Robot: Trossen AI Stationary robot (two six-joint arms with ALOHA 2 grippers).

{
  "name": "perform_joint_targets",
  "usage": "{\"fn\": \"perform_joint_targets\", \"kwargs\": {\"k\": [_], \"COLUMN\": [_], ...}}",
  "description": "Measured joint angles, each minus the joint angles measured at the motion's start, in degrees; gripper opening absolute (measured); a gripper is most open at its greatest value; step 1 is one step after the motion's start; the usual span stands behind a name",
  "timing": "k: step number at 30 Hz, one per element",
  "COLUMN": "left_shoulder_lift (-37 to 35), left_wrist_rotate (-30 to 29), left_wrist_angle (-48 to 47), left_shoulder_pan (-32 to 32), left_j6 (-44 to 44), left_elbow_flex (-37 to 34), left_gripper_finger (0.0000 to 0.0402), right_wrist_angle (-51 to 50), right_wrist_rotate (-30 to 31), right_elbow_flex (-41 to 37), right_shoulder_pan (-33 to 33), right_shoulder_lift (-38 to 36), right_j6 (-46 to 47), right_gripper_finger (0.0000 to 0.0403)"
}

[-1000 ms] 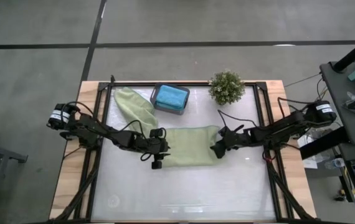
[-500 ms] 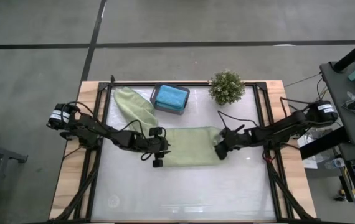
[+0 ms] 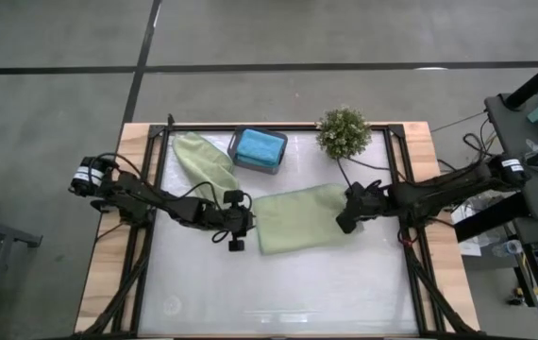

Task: Fold microfiber towels
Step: Fold the bottom green microfiber towel

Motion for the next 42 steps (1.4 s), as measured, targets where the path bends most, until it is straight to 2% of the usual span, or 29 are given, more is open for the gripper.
{"fn": "perform_joint_targets", "kwargs": {"k": [4,9,14,19,29,35,42], "left_shoulder_lift": [-2.72,-8.68,-14.06,-16.09,-10.93,-3.41,2.36], "left_wrist_rotate": [-0.09,-0.03,0.09,0.65,0.69,0.7,0.74], "left_wrist_angle": [-0.36,-6.94,-15.91,-15.33,-4.35,3.18,10.27], "left_shoulder_pan": [0.0,-0.56,-1.29,-2.53,-3.48,-3.5,-3.39], "left_j6": [0.15,-1.35,-7.54,-12.87,-14.94,-13.83,-10.8], "left_elbow_flex": [-0.28,-0.46,-2.02,-6.42,-9.66,-9.73,-9.02], "left_gripper_finger": [0.0123,0.0123,0.0123,0.0123,0.0123,0.0123,0.0123], "right_wrist_angle": [-7.95,-8.54,-8.63,-8.61,-12.8,-15.51,-13.13], "right_wrist_rotate": [1.0,0.97,-1.48,-2.83,-1.49,0.77,0.61], "right_elbow_flex": [7.27,14.67,21.54,29.85,47.63,53.79,54.83], "right_shoulder_pan": [0.0,0.0,0.0,0.0,-0.84,-1.53,-1.55], "right_shoulder_lift": [2.09,8.08,18.05,28.96,45.15,47.28,48.1], "right_j6": [-1.41,-4.42,-6.95,-10.74,-16.54,-16.49,-14.54], "right_gripper_finger": [0.0012,0.0012,0.0012,0.0012,0.0012,0.0012,0.0012]}}
